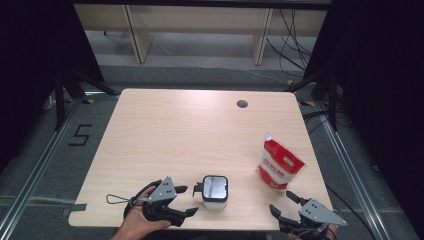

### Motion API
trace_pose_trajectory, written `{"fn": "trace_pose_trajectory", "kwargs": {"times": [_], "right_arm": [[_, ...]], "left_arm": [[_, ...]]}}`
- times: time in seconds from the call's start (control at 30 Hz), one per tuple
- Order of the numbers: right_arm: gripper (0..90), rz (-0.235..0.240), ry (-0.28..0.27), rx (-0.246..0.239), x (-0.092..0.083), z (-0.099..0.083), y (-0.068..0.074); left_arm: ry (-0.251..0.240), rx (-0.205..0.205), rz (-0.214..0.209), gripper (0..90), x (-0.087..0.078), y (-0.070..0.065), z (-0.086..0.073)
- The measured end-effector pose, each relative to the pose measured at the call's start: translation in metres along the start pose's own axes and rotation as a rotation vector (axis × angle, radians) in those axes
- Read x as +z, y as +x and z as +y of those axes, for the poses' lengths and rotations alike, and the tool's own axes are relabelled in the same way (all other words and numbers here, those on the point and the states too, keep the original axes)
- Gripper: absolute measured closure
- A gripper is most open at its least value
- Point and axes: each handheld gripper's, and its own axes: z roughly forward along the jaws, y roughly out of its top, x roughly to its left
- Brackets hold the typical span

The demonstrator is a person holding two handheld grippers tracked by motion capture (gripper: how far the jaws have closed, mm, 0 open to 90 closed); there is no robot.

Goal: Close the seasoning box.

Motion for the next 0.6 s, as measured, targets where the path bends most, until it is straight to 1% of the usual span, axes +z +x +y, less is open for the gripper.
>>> {"fn": "trace_pose_trajectory", "kwargs": {"times": [0.03, 0.07, 0.1, 0.17, 0.2, 0.23, 0.27, 0.3, 0.33, 0.37, 0.4, 0.43, 0.47, 0.5, 0.53, 0.57, 0.6], "right_arm": [[27.9, 0.009, -0.006, -0.016, 0.001, 0.000, -0.001], [27.3, 0.000, -0.002, -0.016, 0.001, 0.000, 0.000], [27.0, 0.003, 0.009, 0.003, 0.000, 0.000, 0.002], [25.8, 0.015, 0.005, -0.009, 0.002, 0.000, 0.001], [25.4, 0.018, 0.006, -0.009, 0.002, 0.000, 0.001], [24.5, 0.010, -0.008, -0.030, 0.004, 0.000, 0.000], [23.7, 0.013, 0.007, 0.002, 0.003, -0.001, 0.002], [23.5, 0.012, 0.014, 0.019, 0.002, -0.001, 0.004], [22.9, 0.018, 0.012, 0.014, 0.002, 0.000, 0.003], [22.1, 0.025, 0.013, -0.004, 0.003, 0.000, 0.002], [21.5, 0.029, 0.011, -0.016, 0.003, 0.000, 0.001], [20.6, 0.033, 0.012, -0.016, 0.004, 0.000, 0.002], [19.6, 0.041, 0.004, -0.027, 0.005, 0.000, 0.002], [19.1, 0.044, 0.012, -0.014, 0.005, 0.000, 0.003], [18.5, 0.046, 0.014, -0.016, 0.006, -0.001, 0.003], [17.6, 0.043, 0.010, -0.045, 0.007, -0.001, 0.002], [16.9, 0.054, 0.025, -0.036, 0.007, -0.001, 0.003]], "left_arm": [[-0.012, -0.025, 0.014, 25.9, 0.000, 0.000, -0.003], [-0.017, -0.035, 0.005, 25.9, -0.001, 0.002, -0.005], [-0.006, -0.037, 0.011, 25.9, -0.004, 0.004, -0.007], [-0.032, -0.070, 0.006, 25.9, -0.005, 0.002, -0.010], [-0.034, -0.061, 0.006, 25.9, -0.006, 0.002, -0.012], [-0.043, -0.055, 0.005, 25.8, -0.006, 0.002, -0.013], [-0.034, -0.043, 0.002, 25.7, -0.007, 0.003, -0.014], [-0.021, -0.026, 0.003, 25.6, -0.008, 0.004, -0.016], [-0.013, -0.052, 0.022, 25.6, -0.009, 0.001, -0.019], [-0.021, -0.050, 0.028, 25.4, -0.008, 0.001, -0.020], [-0.012, -0.041, 0.025, 25.3, -0.009, 0.001, -0.022], [-0.002, -0.020, 0.032, 25.0, -0.010, 0.003, -0.024], [-0.011, -0.042, 0.033, 24.5, -0.010, 0.002, -0.026], [-0.018, -0.041, 0.032, 23.6, -0.009, 0.004, -0.028], [-0.003, -0.045, 0.044, 22.6, -0.010, 0.004, -0.030], [-0.025, -0.057, 0.041, 21.2, -0.009, 0.003, -0.032], [-0.006, -0.050, 0.044, 19.3, -0.010, 0.005, -0.034]]}}
